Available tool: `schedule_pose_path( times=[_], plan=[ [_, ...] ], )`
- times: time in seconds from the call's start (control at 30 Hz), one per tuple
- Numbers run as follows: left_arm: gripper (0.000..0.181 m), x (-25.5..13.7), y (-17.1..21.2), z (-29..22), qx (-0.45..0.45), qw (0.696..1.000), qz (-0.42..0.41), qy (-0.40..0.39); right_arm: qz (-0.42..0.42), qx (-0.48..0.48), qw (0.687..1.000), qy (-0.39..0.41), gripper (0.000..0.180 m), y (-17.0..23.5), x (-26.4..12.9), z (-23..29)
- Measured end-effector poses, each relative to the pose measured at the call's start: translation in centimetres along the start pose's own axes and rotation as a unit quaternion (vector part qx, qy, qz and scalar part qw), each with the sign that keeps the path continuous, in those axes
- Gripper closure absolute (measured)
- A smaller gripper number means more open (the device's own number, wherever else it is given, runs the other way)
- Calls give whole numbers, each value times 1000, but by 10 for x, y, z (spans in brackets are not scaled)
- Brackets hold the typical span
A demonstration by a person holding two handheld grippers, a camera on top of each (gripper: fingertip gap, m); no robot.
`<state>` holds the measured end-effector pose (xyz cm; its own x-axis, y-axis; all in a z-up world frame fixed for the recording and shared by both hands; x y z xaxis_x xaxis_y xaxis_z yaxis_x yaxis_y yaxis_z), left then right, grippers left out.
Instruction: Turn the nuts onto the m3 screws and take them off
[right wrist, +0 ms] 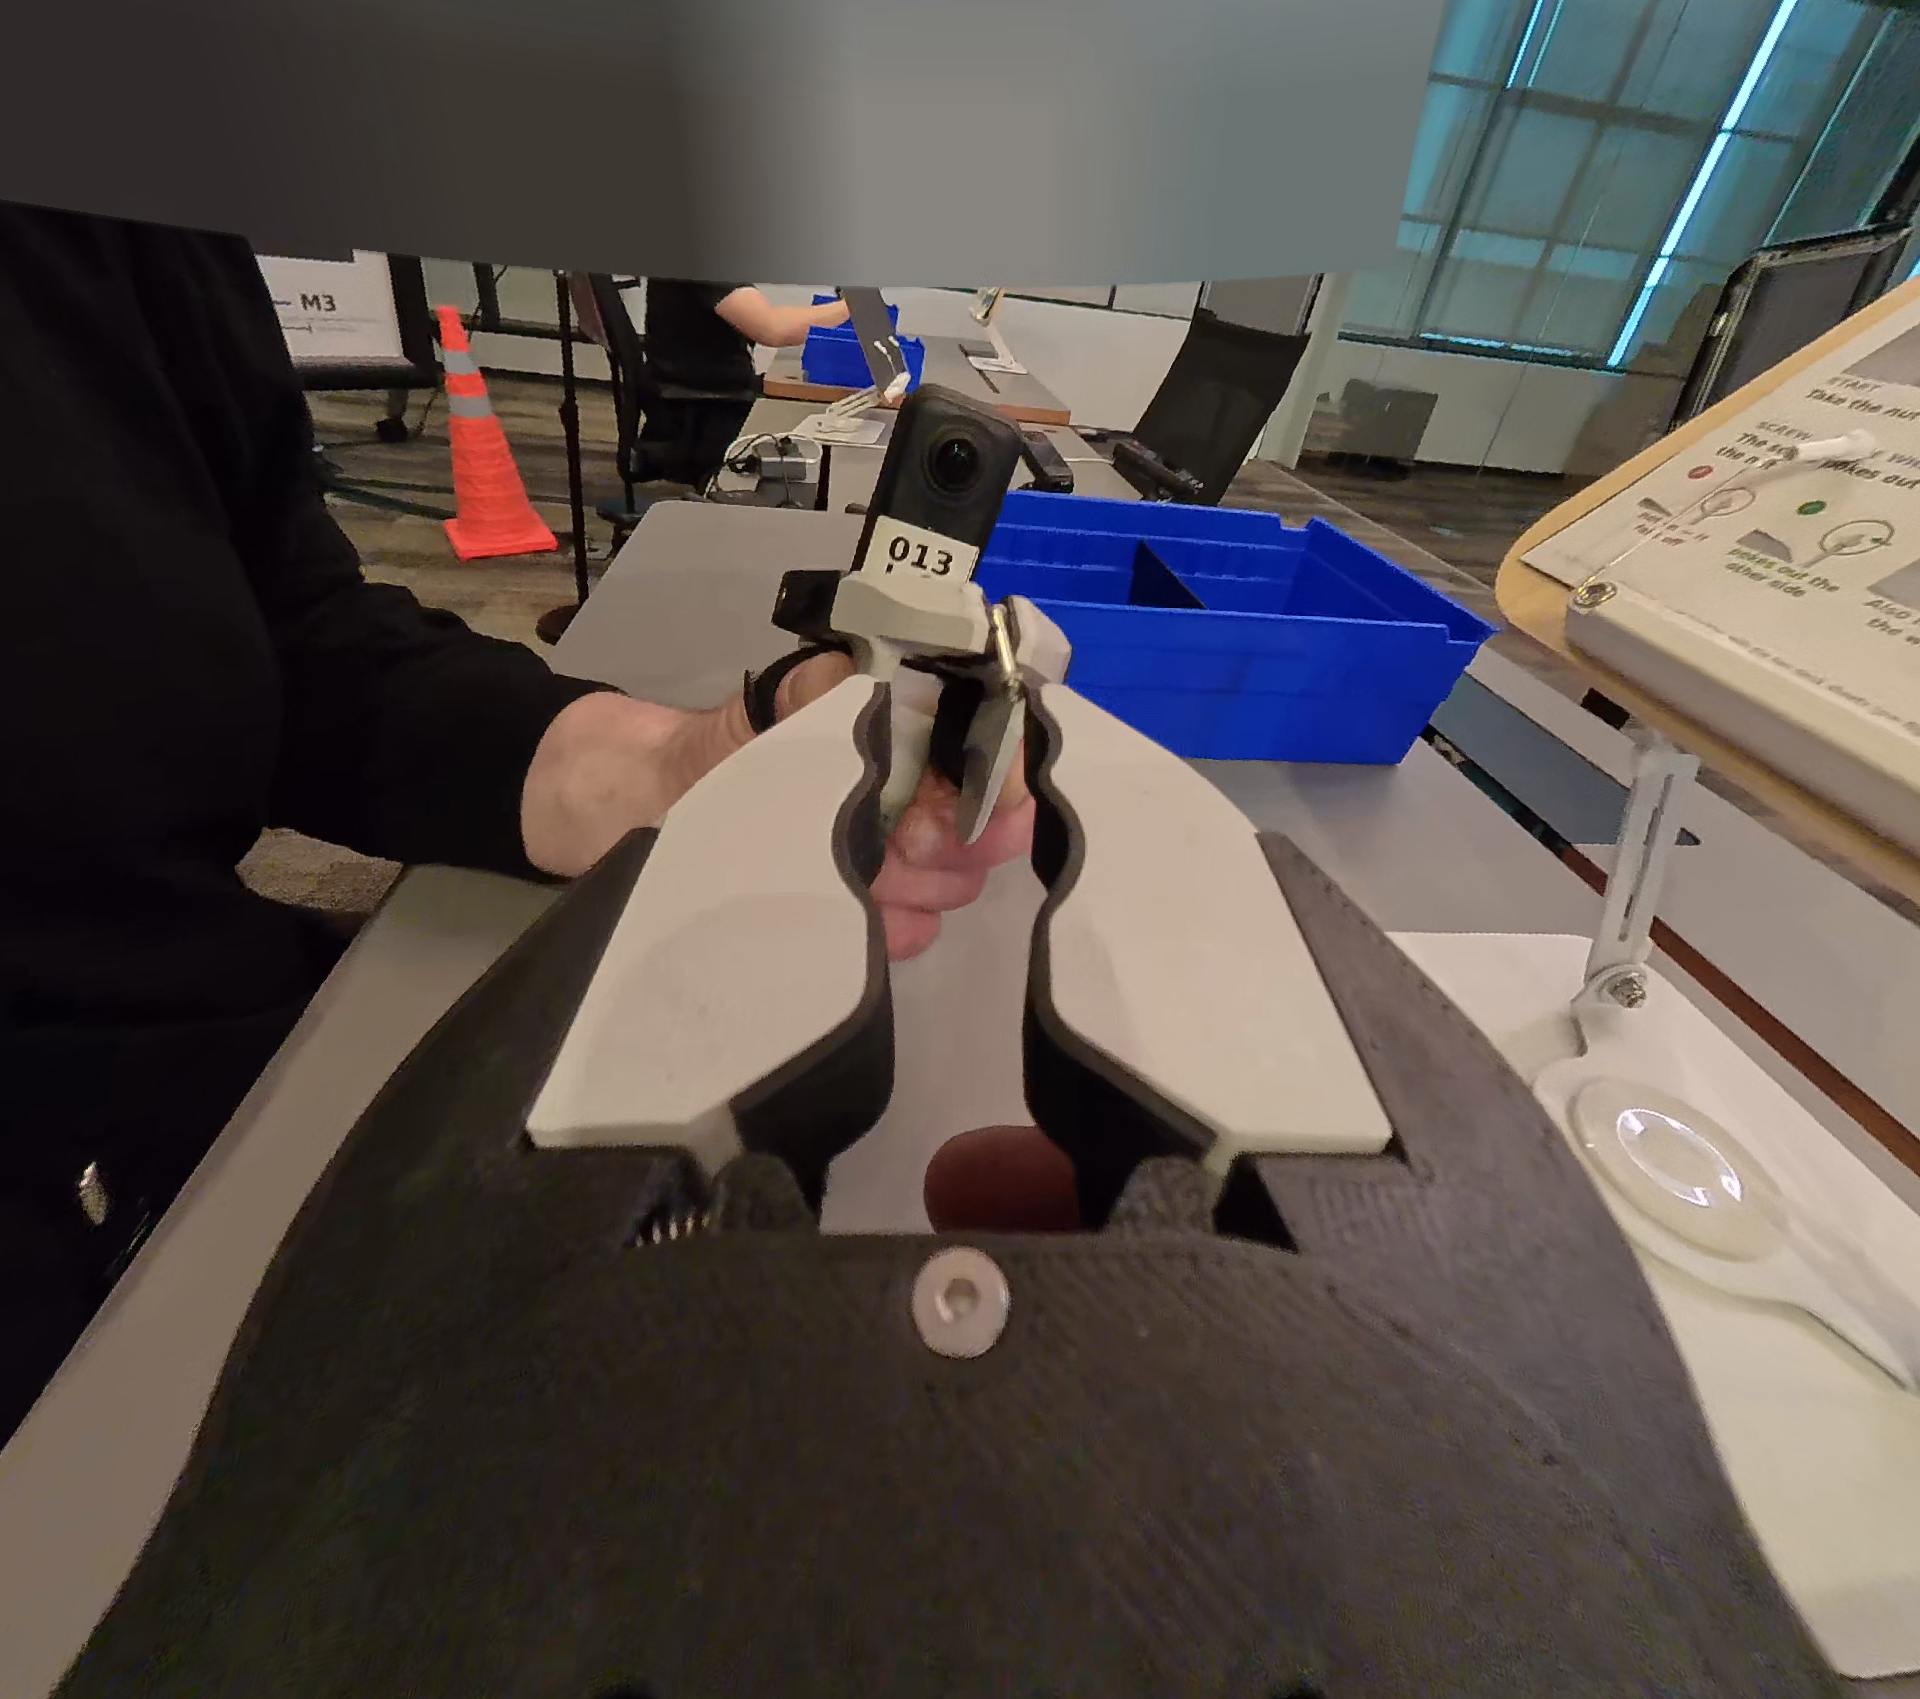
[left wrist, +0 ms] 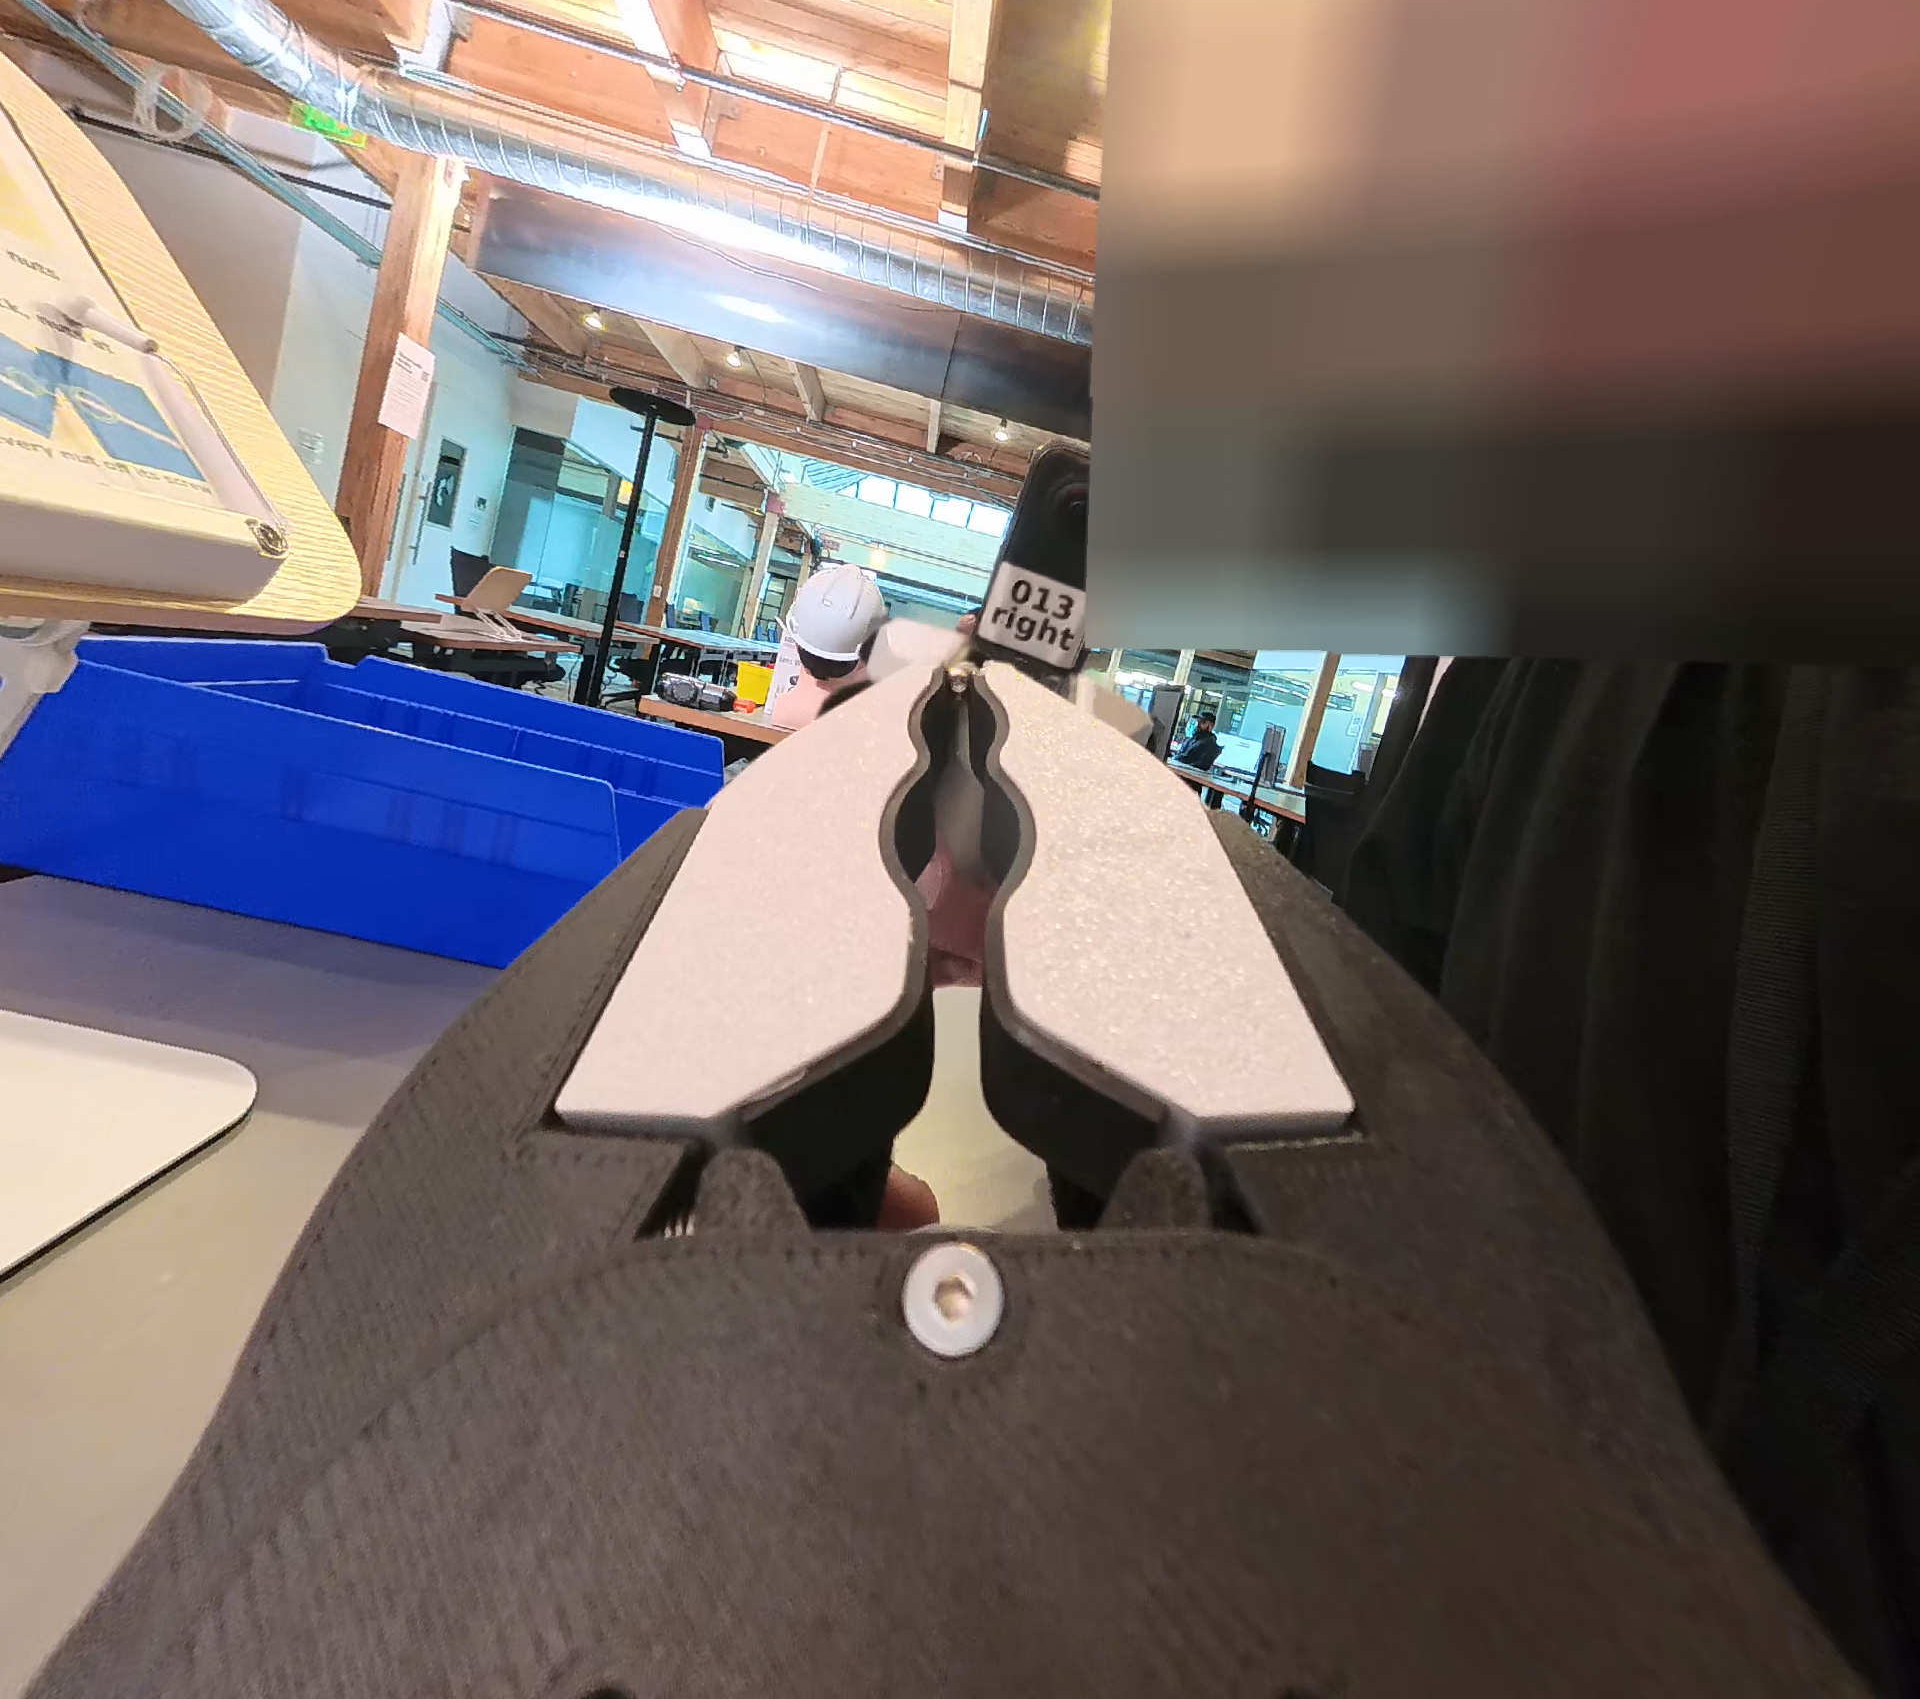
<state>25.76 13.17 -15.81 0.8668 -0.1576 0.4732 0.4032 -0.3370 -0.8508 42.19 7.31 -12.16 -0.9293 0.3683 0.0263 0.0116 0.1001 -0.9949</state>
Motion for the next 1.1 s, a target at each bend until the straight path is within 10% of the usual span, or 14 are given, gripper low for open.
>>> schedule_pose_path(
  times=[1.1],
  plan=[
    [178, 1, -1, -2, 1, 1000, -2, 0, -11, -5, 1000, 2, 152, -5, 0, 0]
  ],
)
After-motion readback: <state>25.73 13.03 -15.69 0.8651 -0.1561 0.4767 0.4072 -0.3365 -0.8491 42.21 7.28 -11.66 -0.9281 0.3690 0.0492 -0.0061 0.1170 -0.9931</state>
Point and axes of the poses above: each gripper's, where its closed fingertips meet, x out along the fingers, y out of its underside, z = x × y across the jaws, the point moved 9 cm from there along -x, back along the fingers, and after that the axes turned 1 degree about x, right-handed, at the moved point
